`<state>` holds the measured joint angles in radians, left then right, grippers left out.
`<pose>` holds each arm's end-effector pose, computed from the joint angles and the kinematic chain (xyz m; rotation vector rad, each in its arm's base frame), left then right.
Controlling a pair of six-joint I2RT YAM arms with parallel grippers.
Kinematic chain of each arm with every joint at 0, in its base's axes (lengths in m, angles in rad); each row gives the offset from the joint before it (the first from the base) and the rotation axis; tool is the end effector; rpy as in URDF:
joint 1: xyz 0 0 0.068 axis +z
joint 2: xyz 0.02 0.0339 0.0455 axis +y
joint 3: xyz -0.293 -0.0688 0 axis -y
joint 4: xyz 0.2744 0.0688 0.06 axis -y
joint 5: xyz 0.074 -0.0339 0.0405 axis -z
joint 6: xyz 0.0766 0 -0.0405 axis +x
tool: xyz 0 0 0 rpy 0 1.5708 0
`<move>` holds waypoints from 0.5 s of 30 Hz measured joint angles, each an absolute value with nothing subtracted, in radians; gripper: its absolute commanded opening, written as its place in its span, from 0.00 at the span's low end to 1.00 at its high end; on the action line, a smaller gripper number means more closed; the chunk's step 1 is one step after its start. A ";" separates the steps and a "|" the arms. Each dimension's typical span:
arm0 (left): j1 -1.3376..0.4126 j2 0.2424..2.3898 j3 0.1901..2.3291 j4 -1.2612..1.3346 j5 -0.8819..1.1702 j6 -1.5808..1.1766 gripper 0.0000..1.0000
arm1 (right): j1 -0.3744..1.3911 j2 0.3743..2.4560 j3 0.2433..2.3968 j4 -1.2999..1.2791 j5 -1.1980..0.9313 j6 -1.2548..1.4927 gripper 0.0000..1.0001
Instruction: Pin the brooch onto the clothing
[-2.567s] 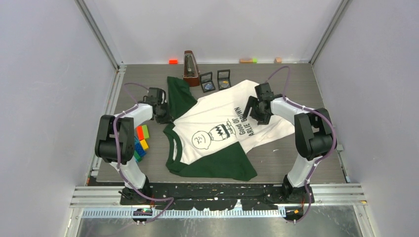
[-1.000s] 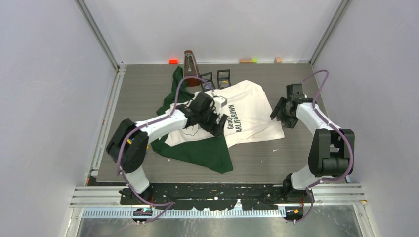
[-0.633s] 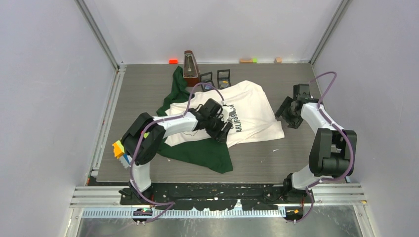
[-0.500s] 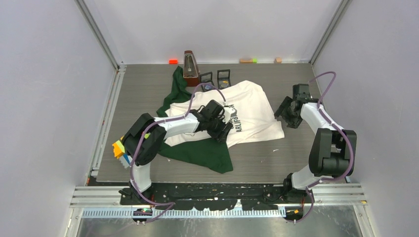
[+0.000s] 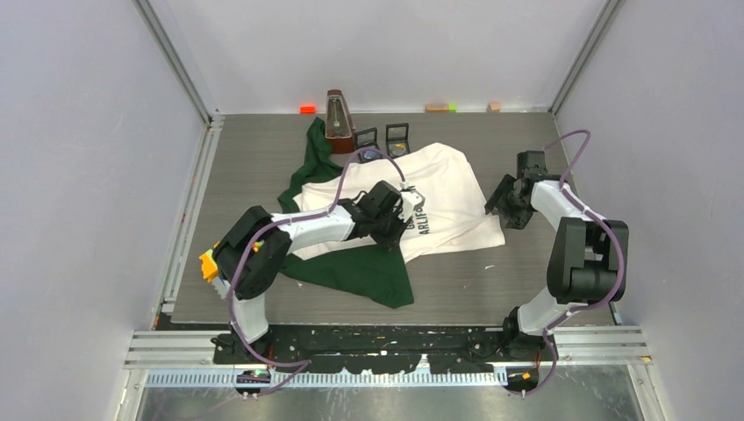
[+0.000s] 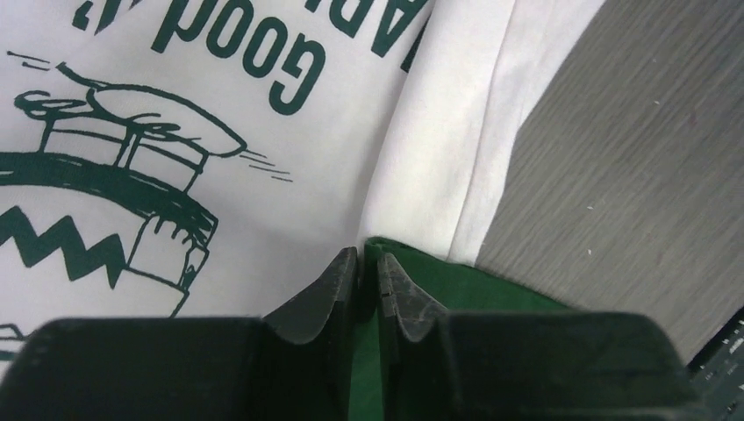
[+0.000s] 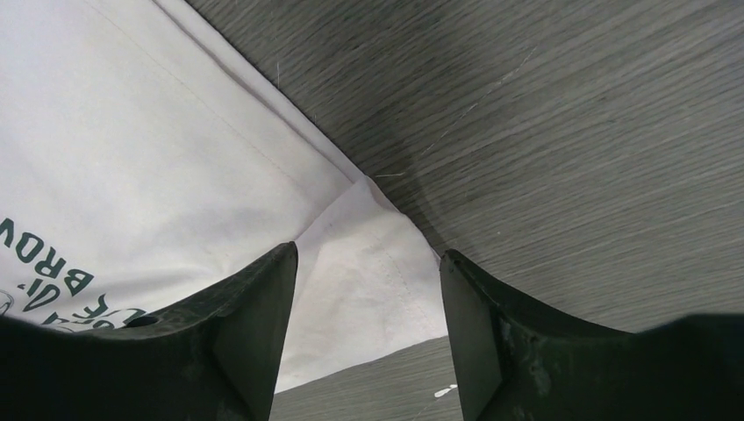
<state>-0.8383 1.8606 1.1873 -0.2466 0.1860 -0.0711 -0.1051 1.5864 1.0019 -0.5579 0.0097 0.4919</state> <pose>0.2878 -0.3412 0.1513 1.0377 2.3549 -0.5967 0.3471 -0.0374 0.1681 0.8019 2.5966 0.1007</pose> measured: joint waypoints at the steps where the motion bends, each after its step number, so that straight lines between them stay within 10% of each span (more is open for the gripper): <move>1: -0.841 1.846 1.179 -0.245 0.183 -0.074 0.12 | -0.105 1.594 1.002 -0.554 0.004 0.492 0.62; 15: -0.849 1.535 0.984 -0.258 0.156 -0.165 0.00 | -0.105 1.630 1.001 -0.550 -0.057 0.480 0.01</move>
